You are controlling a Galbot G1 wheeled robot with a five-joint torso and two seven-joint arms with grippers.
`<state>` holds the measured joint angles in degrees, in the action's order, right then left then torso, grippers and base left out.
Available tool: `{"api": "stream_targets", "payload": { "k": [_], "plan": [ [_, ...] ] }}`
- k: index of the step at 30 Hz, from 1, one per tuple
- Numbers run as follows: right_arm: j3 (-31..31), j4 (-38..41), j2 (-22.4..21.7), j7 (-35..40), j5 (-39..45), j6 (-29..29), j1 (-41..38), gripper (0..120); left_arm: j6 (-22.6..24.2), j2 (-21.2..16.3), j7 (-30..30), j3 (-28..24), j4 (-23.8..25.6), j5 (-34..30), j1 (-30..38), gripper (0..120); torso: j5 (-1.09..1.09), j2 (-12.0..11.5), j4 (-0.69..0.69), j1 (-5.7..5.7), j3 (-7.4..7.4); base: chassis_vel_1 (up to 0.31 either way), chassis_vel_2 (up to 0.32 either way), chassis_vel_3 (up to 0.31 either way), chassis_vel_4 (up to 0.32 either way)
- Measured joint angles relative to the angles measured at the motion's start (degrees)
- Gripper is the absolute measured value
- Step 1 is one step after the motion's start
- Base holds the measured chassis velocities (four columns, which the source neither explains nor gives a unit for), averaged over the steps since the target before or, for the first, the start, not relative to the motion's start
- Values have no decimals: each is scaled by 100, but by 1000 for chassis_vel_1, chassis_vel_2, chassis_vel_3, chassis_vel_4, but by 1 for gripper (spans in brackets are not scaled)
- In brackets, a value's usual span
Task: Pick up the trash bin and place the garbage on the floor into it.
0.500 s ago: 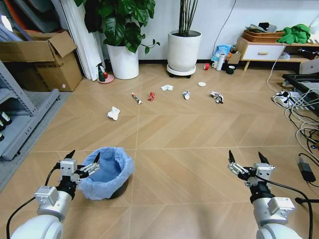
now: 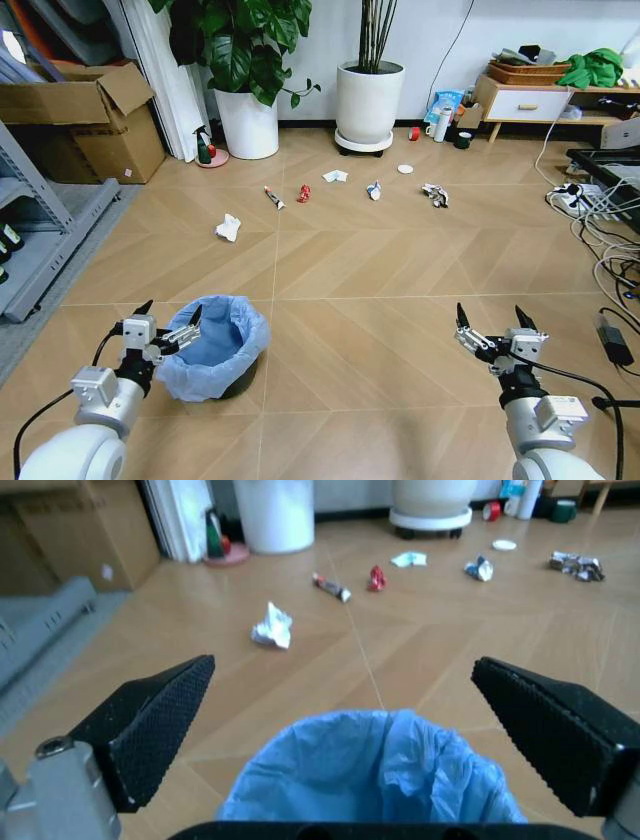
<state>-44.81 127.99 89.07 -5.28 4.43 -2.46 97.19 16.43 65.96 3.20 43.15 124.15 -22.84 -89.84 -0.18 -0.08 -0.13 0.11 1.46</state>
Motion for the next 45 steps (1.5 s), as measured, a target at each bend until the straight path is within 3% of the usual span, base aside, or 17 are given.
{"api": "stream_targets", "payload": {
  "k": [2,3,6,12,18,32,40,45],
  "plan": [
    [95,-30,-123,25,6,-34,-29,100,609,-234,-79,22,-158,-351,201,100,0,0,-2,0,0,0,0,0,0],
    [95,-30,-123,25,6,-34,-29,100,609,-234,-79,22,-158,-351,201,100,0,0,-2,0,0,0,0,0,0],
    [305,-118,-389,81,81,-138,-134,100,1180,-503,-117,152,-445,-592,360,100,0,0,2,0,0,0,0,0,0],
    [324,-186,-567,97,172,-156,-121,100,1712,-1001,-32,-26,-1008,-918,824,100,-1,0,0,0,0,0,0,0,0],
    [325,-236,-614,144,205,-203,-189,100,2033,-1237,-12,-453,-1507,-1270,1429,100,-1,0,-1,0,1,0,0,0,0],
    [410,-381,-505,168,162,-171,-192,100,2346,-1607,440,-1351,-3012,-1007,2629,100,-1,0,0,0,1,0,0,0,0],
    [416,-422,-453,170,148,-121,-167,100,2365,-1664,700,-1540,-3374,-889,2806,100,0,0,0,0,0,0,0,0,0],
    [432,-448,-435,170,140,-103,-170,100,2321,-1655,823,-1559,-3483,-797,2805,86,0,0,0,0,0,0,0,0,0]
  ]
}}
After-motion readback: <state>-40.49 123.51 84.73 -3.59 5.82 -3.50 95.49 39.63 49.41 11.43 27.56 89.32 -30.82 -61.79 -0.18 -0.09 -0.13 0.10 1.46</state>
